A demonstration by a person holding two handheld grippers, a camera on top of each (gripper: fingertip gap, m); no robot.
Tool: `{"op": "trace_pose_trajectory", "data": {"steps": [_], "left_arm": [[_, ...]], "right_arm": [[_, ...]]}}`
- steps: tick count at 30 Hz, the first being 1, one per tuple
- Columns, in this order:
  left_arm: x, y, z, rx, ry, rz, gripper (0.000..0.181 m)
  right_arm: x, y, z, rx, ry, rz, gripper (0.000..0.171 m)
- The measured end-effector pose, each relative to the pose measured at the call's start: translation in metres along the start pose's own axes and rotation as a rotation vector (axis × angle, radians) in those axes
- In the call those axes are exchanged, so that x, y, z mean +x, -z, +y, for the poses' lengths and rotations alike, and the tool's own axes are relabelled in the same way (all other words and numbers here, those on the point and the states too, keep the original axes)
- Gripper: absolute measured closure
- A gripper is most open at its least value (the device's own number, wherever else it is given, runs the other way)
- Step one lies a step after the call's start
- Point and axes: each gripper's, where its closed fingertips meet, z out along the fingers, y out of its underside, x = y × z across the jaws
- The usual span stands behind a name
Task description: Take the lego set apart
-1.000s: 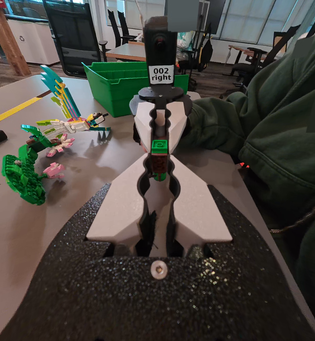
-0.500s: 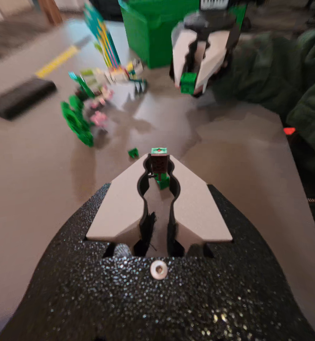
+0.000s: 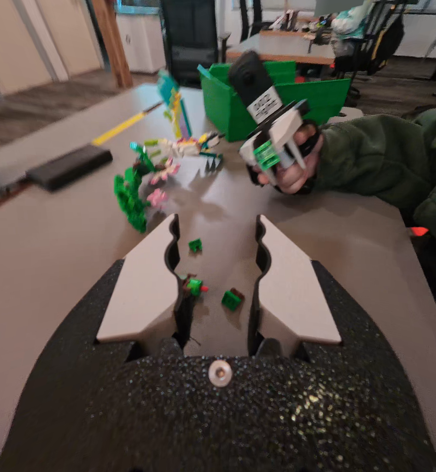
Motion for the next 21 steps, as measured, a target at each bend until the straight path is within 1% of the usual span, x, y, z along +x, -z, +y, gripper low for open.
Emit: {"op": "trace_pose_trajectory", "data": {"steps": [1, 3, 4, 6, 8, 11, 14, 17, 19, 21], "left_arm": [[0.009, -0.003, -0.007, 0.033, -0.073, 0.003, 0.123], [0.027, -0.009, -0.019, 0.084, -0.257, -0.017, 0.126], [0.034, -0.012, -0.021, 0.094, -0.363, -0.045, 0.131], [0.041, -0.015, -0.017, 0.056, -0.568, -0.097, 0.144], [0.045, -0.018, -0.008, 0.002, -0.682, -0.109, 0.151], [0.052, -0.019, 0.0, -0.021, -0.75, -0.066, 0.16], [0.063, -0.022, 0.006, -0.029, -0.811, -0.019, 0.17], [0.06, -0.025, 0.013, -0.07, -0.877, -0.041, 0.177], [0.049, -0.027, 0.009, -0.08, -0.826, -0.11, 0.18], [0.026, -0.028, 0.003, -0.092, -0.671, -0.219, 0.18]], "right_arm": [[0.0, -0.002, 0.001, -0.006, 0.006, 0.003, 0.157], [0.004, -0.007, 0.007, -0.039, 0.047, 0.047, 0.157], [0.007, -0.009, 0.012, -0.069, 0.082, 0.079, 0.157], [0.007, -0.014, 0.022, -0.143, 0.143, 0.113, 0.157], [0.007, -0.017, 0.035, -0.245, 0.21, 0.146, 0.157], [0.008, -0.017, 0.053, -0.378, 0.293, 0.183, 0.157], [0.004, -0.019, 0.06, -0.408, 0.27, 0.158, 0.157], [0.008, -0.018, 0.061, -0.415, 0.264, 0.173, 0.157], [0.012, -0.019, 0.055, -0.377, 0.276, 0.209, 0.153], [0.023, -0.018, 0.043, -0.332, 0.363, 0.309, 0.133]]}}
